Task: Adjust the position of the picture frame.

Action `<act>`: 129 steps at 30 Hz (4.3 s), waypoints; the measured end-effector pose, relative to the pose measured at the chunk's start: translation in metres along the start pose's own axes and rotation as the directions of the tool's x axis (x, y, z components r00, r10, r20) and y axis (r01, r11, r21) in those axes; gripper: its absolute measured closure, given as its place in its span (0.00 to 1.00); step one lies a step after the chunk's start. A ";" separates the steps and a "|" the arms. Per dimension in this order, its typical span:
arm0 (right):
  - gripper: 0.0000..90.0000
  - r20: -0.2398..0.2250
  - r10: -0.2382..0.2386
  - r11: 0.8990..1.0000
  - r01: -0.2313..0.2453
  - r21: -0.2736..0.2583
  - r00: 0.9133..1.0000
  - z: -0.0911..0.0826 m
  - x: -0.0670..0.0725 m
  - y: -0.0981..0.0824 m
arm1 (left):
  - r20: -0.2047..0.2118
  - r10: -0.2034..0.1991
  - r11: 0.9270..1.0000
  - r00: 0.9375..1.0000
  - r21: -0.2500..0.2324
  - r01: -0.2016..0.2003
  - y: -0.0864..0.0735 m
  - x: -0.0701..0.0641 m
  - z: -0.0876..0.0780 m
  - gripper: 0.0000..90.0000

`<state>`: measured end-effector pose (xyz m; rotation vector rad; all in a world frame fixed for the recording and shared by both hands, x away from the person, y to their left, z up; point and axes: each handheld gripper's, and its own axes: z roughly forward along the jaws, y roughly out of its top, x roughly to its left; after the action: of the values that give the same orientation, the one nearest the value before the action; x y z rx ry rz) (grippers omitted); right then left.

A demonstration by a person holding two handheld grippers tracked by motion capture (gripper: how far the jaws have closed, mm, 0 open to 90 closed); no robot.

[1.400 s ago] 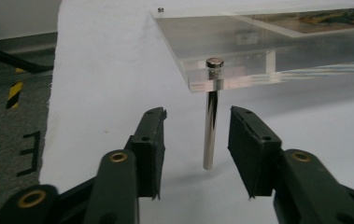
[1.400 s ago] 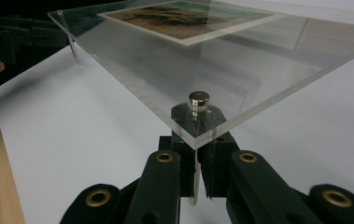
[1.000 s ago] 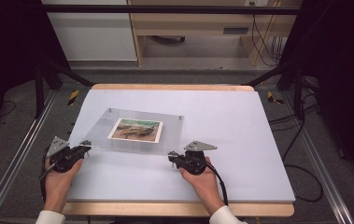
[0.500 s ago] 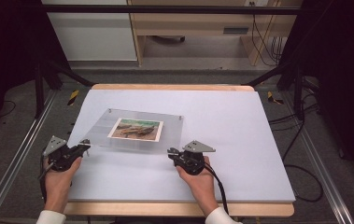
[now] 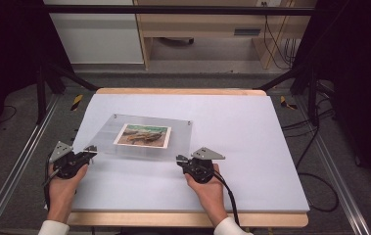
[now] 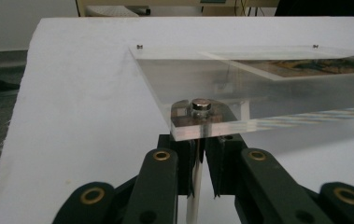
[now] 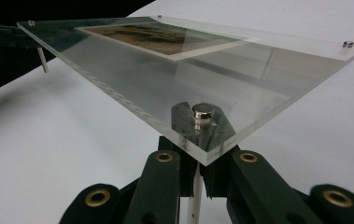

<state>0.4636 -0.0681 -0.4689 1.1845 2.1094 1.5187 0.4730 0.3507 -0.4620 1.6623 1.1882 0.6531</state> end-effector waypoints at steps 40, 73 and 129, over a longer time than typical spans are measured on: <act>0.92 0.181 -0.032 0.995 0.048 -0.084 0.983 -0.079 -0.040 0.035 | 0.064 0.025 0.996 0.998 -0.089 -0.019 0.045 -0.091 0.004 0.94; 0.94 0.208 0.011 1.000 -0.011 0.001 0.978 -0.100 -0.089 0.005 | 0.100 0.073 0.997 0.992 0.002 -0.073 0.015 -0.128 0.041 0.93; 0.92 0.218 0.002 0.993 -0.028 0.116 0.976 -0.087 -0.098 -0.023 | 0.109 0.113 0.982 0.988 0.140 -0.128 -0.008 -0.133 0.049 0.93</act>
<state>0.4585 -0.2005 -0.4763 1.3438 2.0713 1.2209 0.4591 0.2100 -0.4755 1.8803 1.0912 0.5598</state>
